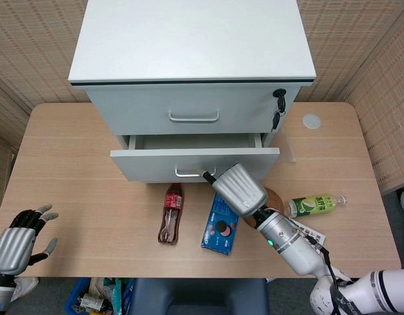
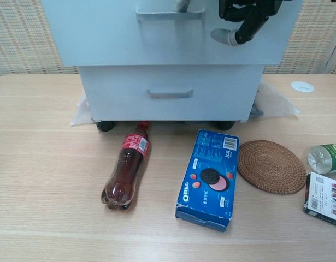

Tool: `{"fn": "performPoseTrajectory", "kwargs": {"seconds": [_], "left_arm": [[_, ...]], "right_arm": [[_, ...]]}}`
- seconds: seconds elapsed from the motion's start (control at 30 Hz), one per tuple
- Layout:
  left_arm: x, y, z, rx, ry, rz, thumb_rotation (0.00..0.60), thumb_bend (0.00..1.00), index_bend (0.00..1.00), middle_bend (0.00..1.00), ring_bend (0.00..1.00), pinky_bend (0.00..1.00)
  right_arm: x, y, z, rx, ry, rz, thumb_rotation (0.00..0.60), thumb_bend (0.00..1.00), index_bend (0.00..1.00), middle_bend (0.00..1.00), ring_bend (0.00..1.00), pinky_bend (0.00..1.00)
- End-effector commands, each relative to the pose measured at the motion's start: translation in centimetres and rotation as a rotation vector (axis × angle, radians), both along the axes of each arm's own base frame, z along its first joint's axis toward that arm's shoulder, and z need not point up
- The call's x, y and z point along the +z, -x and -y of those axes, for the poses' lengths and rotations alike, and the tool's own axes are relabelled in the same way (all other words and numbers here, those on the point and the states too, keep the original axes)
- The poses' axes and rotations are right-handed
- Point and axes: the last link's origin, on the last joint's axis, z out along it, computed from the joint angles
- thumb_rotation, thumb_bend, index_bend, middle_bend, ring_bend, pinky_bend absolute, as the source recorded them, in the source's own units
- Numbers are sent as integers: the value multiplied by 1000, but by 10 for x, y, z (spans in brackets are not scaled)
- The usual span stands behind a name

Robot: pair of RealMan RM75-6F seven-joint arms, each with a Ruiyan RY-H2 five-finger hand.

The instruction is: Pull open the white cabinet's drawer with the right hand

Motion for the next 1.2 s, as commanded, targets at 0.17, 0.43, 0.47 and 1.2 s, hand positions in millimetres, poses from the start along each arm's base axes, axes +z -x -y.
{"fn": "performPoseTrajectory", "kwargs": {"seconds": [0.17, 0.43, 0.47, 1.2], "left_arm": [[-1, 1, 0, 6, 6, 1, 600, 336, 261, 176, 200, 159], [-2, 1, 0, 8, 12, 0, 600, 337, 261, 168, 200, 157], [-2, 1, -1, 8, 13, -1, 600, 337, 261, 167, 200, 157], [-2, 1, 2, 16, 23, 0, 600, 337, 260, 154, 198, 156]], "right_arm": [[0, -1, -8, 10, -3, -11, 600, 412, 222, 918, 982, 781], [1, -1, -20, 27, -6, -21, 600, 412, 223, 919, 989, 780], [1, -2, -21, 30, -6, -22, 600, 412, 222, 920, 990, 780], [7, -2, -59, 118, -34, -10, 600, 412, 223, 921, 992, 781]]}}
